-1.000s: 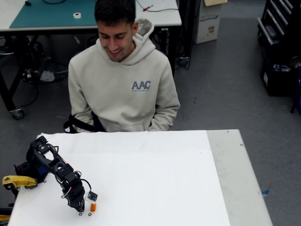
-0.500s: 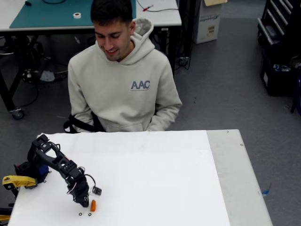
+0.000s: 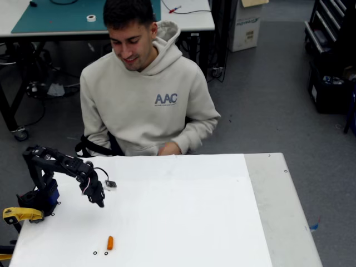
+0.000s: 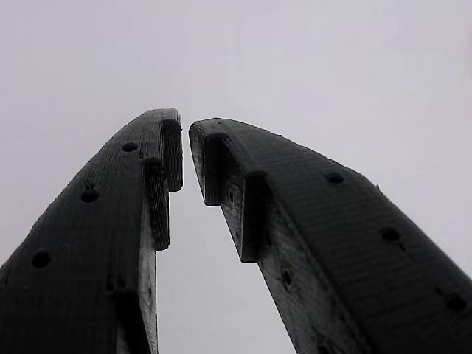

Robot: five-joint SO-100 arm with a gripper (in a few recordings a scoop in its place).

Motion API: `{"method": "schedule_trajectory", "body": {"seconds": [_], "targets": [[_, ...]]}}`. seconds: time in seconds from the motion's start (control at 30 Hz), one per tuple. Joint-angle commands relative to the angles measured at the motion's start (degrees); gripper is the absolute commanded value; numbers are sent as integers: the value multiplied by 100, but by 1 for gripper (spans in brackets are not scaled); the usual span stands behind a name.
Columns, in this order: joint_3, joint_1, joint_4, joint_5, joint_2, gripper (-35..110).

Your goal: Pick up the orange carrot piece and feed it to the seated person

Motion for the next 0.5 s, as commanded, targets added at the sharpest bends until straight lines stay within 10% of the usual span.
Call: {"method": "schedule_trajectory", "body": {"seconds": [0.0,0.47], "targets": [[677,-510,-79,-26,1336,-3],[2426,-3322,-79,2057,4412,-3]]}}
